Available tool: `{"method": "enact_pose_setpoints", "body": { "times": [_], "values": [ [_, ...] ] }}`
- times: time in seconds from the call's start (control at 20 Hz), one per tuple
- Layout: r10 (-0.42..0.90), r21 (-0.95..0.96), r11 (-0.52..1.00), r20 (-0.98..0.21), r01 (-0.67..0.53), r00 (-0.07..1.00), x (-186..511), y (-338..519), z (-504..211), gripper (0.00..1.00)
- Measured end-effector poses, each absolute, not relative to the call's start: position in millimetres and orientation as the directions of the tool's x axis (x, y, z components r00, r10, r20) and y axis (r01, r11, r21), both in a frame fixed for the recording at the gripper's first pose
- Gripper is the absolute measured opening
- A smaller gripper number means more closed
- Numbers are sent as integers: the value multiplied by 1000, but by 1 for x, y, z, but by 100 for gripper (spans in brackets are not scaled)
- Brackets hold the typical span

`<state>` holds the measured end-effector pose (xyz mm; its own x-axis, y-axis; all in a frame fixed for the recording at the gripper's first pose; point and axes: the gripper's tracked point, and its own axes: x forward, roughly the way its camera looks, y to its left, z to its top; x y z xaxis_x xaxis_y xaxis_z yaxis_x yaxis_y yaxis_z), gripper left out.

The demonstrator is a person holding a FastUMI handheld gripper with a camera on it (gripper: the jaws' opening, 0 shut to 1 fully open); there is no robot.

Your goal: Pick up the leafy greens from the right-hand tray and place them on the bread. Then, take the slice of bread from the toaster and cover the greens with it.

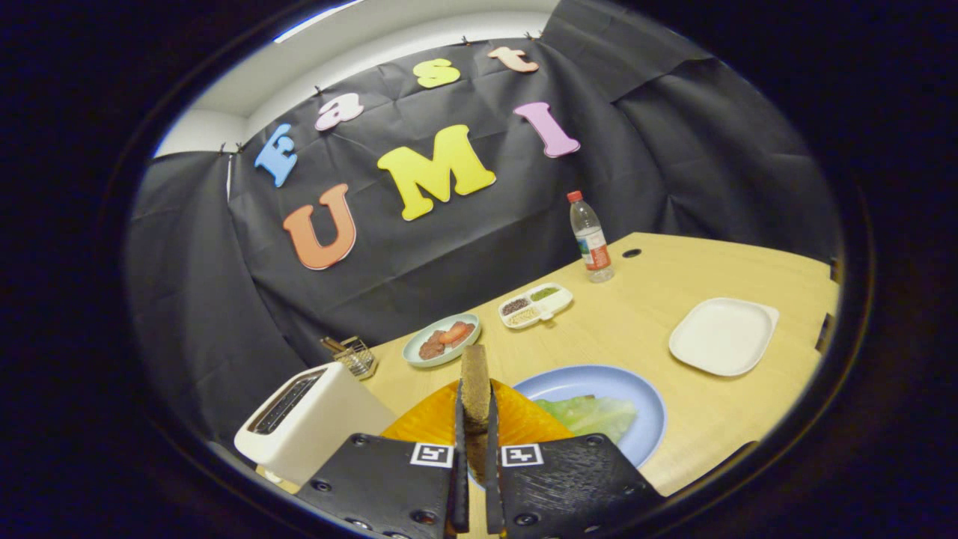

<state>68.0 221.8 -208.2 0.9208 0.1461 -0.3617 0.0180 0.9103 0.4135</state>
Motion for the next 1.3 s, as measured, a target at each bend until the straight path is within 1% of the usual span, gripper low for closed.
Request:
{"method": "enact_pose_setpoints", "body": {
  "times": [0.15, 0.3, 0.35, 0.4, 0.45, 0.5, 0.6, 0.65, 0.75, 0.85, 1.0, 1.15, 1.3],
  "values": [
    [138, 444, 895, -380, 50, 915, 67, 207, -221, 9],
    [127, 433, 899, -407, 69, 905, 65, 194, -232, 8],
    [128, 432, 899, -413, 70, 902, 64, 191, -233, 12],
    [129, 429, 900, -419, 71, 899, 63, 188, -235, 12],
    [126, 421, 904, -425, 73, 897, 63, 184, -240, 16],
    [127, 413, 908, -431, 70, 893, 61, 182, -243, 17],
    [114, 402, 912, -445, 84, 888, 58, 170, -248, 25],
    [105, 399, 912, -452, 95, 886, 58, 165, -251, 25],
    [87, 393, 912, -463, 116, 882, 58, 152, -255, 32],
    [54, 373, 917, -469, 142, 882, 59, 138, -254, 43],
    [40, 342, 929, -466, 139, 884, 57, 131, -247, 43],
    [30, 287, 953, -406, 96, 913, 51, 120, -214, 62],
    [14, 197, 979, -296, 47, 955, 44, 103, -162, 78]
  ]
}}
